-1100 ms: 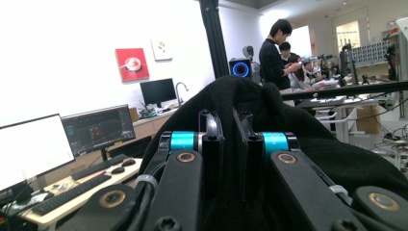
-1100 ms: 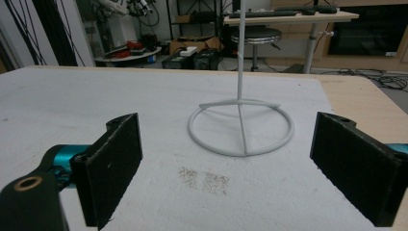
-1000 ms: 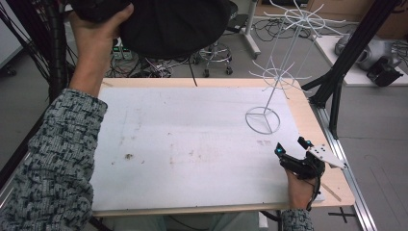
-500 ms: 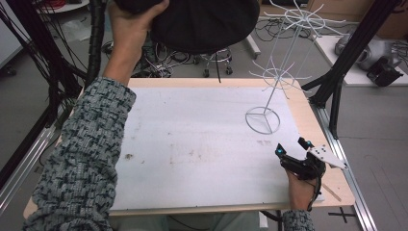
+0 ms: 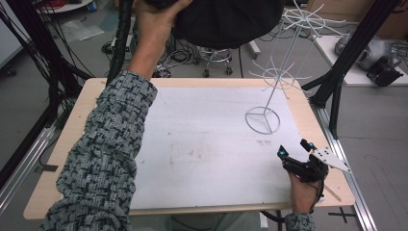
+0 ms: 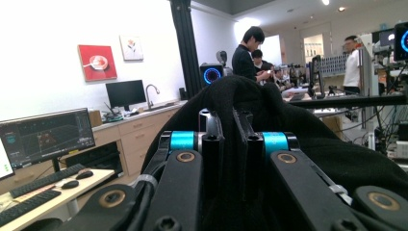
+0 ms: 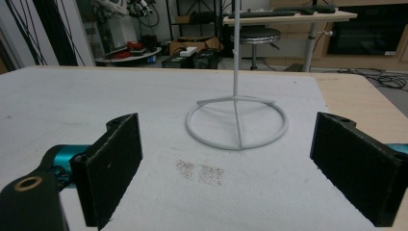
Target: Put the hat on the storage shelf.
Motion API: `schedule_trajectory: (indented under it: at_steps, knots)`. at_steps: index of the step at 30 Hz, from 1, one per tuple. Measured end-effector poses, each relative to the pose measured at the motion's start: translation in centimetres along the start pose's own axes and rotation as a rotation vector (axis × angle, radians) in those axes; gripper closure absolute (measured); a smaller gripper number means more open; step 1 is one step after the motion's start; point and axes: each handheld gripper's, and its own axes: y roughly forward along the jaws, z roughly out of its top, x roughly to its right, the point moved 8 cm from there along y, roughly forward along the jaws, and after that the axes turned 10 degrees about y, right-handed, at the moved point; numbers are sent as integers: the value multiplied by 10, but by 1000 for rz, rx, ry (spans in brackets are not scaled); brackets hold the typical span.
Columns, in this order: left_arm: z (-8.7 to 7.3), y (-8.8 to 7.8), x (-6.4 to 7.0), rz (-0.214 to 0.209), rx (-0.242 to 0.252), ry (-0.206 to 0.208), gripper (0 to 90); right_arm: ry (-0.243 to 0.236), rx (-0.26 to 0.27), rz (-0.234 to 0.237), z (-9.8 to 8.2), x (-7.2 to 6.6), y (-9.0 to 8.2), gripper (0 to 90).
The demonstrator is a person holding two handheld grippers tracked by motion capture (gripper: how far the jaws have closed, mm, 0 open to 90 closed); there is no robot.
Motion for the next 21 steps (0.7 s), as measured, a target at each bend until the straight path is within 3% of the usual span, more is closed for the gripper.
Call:
schedule_trajectory:
  at_steps: [12, 21]
  knots:
    - [-9, 27, 12, -14, 7, -32, 835, 5, -4, 3, -1, 1, 0, 100]
    - [-20, 40, 22, -24, -19, -18, 834, 12, -2, 0, -1, 3, -1, 100]
